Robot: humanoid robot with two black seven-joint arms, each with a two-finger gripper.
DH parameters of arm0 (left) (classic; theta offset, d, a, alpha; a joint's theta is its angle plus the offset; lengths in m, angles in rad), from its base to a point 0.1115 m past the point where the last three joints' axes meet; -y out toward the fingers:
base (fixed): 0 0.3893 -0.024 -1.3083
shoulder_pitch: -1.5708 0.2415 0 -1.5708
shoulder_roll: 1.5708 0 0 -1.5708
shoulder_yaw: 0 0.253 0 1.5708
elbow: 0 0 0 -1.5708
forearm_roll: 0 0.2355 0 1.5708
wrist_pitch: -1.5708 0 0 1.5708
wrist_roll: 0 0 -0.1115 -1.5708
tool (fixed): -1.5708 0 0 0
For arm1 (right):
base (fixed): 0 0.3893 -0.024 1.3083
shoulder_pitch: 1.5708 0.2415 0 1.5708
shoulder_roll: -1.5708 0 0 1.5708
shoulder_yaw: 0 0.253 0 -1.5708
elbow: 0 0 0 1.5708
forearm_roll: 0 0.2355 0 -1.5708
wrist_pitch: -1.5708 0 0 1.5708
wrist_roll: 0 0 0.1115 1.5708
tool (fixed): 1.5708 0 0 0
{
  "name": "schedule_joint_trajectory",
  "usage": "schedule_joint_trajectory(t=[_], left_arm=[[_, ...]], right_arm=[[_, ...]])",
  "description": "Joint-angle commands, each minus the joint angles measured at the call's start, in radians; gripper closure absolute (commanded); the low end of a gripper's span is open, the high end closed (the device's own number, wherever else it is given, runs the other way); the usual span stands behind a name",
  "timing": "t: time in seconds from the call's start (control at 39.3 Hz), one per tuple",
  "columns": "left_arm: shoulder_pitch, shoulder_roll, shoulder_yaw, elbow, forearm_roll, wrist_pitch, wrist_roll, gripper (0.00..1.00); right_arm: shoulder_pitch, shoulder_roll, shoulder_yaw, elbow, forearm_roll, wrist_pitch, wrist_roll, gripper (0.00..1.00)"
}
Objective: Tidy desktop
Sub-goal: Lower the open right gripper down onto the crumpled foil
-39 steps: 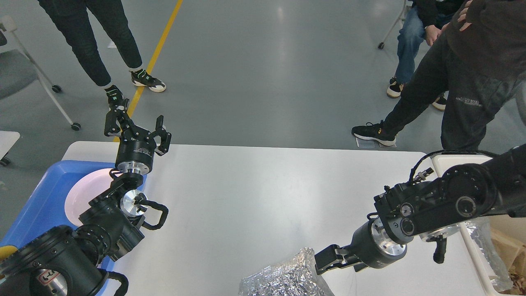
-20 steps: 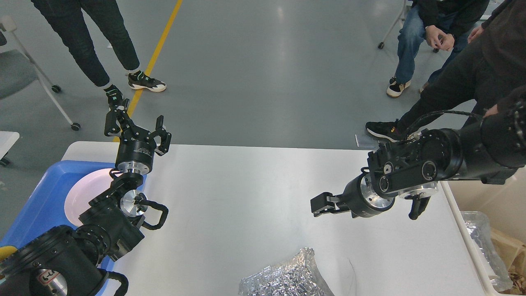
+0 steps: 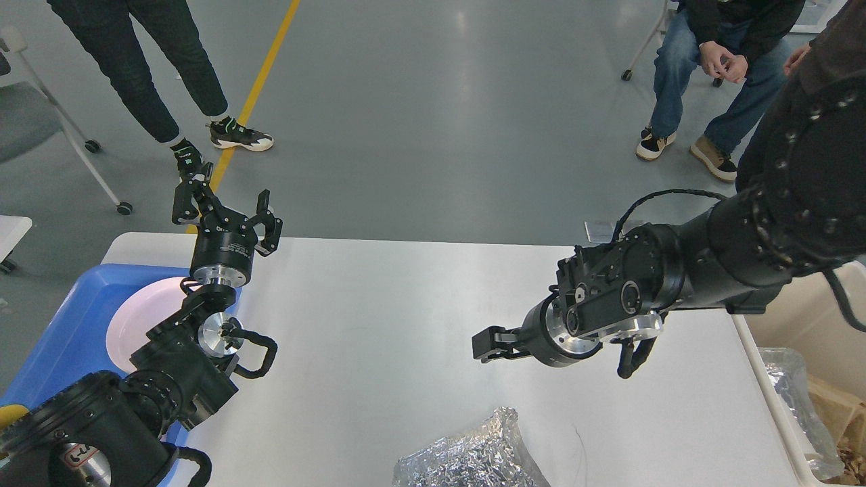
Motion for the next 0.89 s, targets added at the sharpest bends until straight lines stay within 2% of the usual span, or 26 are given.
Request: schedule_joint_trajectory(t=[0.0,0.38,0.87], left_arm=[[0.0,0.001,0.0,0.0,0.0,0.0,0.0,0.03],[0.0,0.001,0.0,0.0,0.0,0.0,0.0,0.03],[0.0,0.0,0.0,0.0,0.0,0.0,0.0,0.03]], right_arm=[[0.01,0.022,-0.017,0.001,0.034,0.005,-0.001,0.0],[-0.044,-0.034,-0.088,0.003,0.041,0.013,-0.002,0.0],[-0.204,-0.036,-0.103,0.009,-0.022,0.051,-0.001,0.0]])
